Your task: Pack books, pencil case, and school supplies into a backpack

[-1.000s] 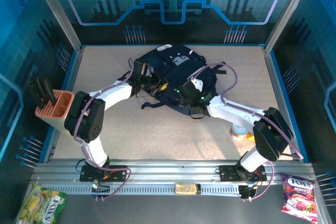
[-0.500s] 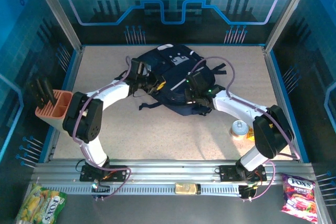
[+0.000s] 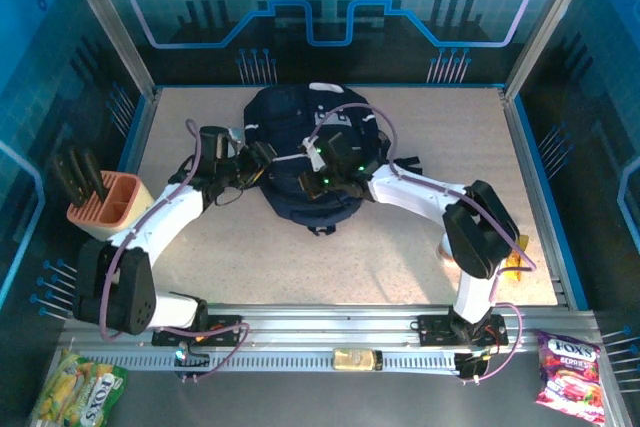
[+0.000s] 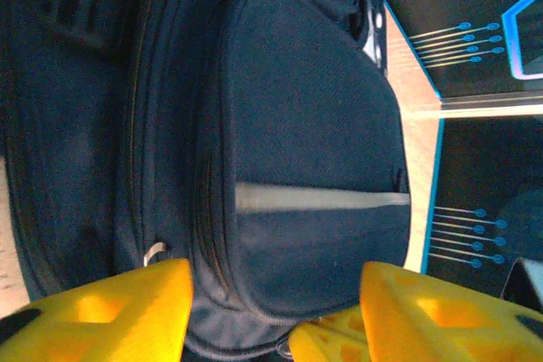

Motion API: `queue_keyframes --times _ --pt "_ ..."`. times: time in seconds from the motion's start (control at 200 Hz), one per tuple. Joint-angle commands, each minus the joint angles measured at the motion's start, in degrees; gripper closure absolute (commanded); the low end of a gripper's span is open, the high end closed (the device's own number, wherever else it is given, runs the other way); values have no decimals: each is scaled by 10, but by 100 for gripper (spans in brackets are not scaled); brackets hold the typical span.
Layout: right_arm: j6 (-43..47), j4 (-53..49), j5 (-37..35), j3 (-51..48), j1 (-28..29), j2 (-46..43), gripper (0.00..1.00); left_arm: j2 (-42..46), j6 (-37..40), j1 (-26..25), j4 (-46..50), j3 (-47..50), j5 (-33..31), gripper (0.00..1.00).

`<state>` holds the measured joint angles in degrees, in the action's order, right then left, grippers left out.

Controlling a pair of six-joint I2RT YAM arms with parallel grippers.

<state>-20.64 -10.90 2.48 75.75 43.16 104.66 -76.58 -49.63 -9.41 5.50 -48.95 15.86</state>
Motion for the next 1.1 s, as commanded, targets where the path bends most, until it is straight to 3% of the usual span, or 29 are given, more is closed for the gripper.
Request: queue_keyframes --times 0.0,0.175,0.405,0.835,1.095 --pt "-23 45 30 37 12 17 100 30 -15 4 20 31 -45 40" --pt "-27 52 40 55 21 32 100 8 -68 3 -29 45 -8 40" --pt "-32 48 40 55 27 35 100 -52 -121 2 -80 27 28 51" --pt "-34 47 36 53 28 34 100 -62 -127 1 -63 16 10 63" --pt "-23 21 -4 32 28 18 100 -95 -131 0 -73 0 18 81"
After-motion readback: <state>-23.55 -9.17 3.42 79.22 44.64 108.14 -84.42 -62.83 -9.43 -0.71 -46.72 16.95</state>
